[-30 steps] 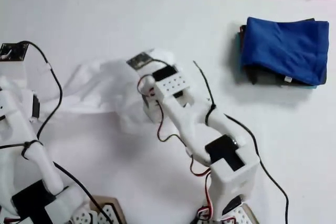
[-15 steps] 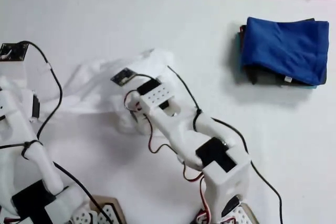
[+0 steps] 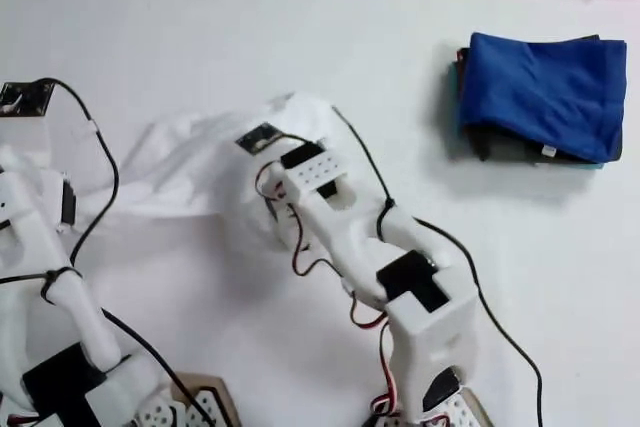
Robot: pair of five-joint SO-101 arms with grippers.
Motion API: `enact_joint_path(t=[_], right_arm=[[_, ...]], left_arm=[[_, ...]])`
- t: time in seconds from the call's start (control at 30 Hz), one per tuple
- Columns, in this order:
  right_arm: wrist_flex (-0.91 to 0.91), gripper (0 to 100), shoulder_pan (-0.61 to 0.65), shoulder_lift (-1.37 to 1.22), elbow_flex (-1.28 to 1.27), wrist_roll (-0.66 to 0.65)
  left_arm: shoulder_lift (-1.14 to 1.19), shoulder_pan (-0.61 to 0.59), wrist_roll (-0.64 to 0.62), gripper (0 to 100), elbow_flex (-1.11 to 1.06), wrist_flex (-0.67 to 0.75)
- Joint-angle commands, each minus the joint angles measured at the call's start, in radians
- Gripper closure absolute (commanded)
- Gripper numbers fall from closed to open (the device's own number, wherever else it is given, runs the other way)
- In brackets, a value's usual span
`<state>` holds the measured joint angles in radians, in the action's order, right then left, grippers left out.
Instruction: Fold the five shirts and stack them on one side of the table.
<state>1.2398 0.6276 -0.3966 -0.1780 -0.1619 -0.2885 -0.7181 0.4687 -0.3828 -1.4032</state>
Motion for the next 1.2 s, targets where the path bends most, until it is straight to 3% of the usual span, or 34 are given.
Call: enact_joint_path(t=[0.0,0.1,0.2,0.53,0.8,1.03,1.17], right_arm=[[-0.007,71.6,0.031,-0.033,0.003,0.0],[-0.007,78.3,0.025,-0.033,0.003,-0.002],[-0.005,98.3,-0.012,-0.031,0.025,0.0],[0.074,98.0,-0.262,0.203,0.081,-0.002],[0.111,98.0,-0.288,0.427,-0.081,-0.08],[0.042,98.0,-0.288,0.49,-0.204,-0.123],[0.048,98.0,-0.291,0.49,-0.204,-0.126]], left_arm=[[-0.011,-0.006,0.002,97,0.008,0.009],[-0.011,-0.006,0.002,97,0.002,0.009],[-0.005,-0.006,0.003,97,0.002,0.008],[-0.005,-0.006,0.008,97,-0.036,0.0],[-0.012,-0.009,0.087,97,-0.186,-0.023],[-0.012,-0.034,0.265,79,0.024,-0.316],[-0.003,-0.071,0.295,71,0.17,-0.345]])
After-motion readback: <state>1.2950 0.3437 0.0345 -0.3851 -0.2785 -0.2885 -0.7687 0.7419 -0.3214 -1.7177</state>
